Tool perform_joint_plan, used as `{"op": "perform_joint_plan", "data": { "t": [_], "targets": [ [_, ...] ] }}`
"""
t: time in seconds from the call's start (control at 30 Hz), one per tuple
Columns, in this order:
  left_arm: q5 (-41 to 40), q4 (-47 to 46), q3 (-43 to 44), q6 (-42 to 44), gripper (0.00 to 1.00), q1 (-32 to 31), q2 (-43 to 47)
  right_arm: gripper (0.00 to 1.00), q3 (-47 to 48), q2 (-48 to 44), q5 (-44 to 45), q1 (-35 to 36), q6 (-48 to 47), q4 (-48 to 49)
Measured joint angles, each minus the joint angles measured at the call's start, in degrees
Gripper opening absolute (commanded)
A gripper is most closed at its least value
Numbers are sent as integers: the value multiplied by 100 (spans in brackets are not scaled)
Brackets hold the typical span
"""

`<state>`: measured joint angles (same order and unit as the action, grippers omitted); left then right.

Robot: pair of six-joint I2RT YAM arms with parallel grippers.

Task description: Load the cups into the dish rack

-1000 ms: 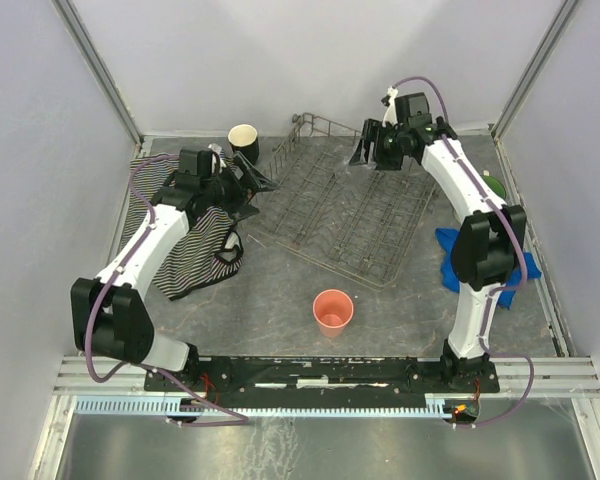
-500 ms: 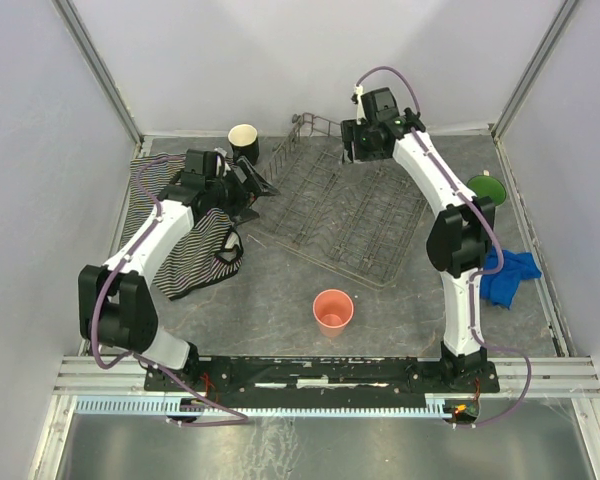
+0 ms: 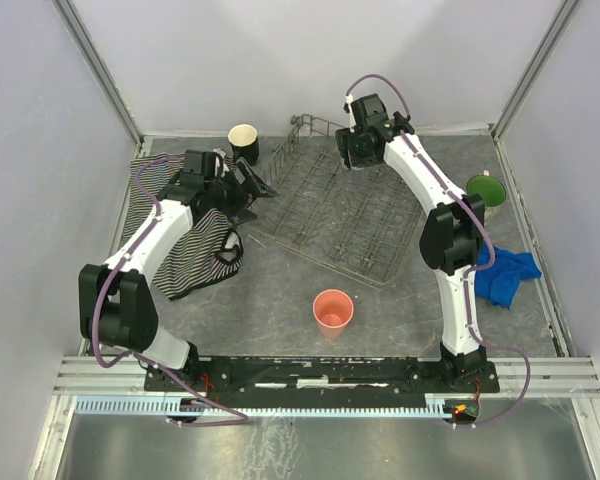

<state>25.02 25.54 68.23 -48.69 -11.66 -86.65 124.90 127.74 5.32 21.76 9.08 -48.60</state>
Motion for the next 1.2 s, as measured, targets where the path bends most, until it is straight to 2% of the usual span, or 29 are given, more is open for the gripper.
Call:
{"op": "perform_joint_plan", "data": {
  "t": [0.23,1.2],
  "targets": [
    [0,26,-44,81,94,63,0,27,356,319,33,0,-2,-11],
    [0,59,-304,122,94,140,2,26,361,575,35,149,0,-35]
  ]
}}
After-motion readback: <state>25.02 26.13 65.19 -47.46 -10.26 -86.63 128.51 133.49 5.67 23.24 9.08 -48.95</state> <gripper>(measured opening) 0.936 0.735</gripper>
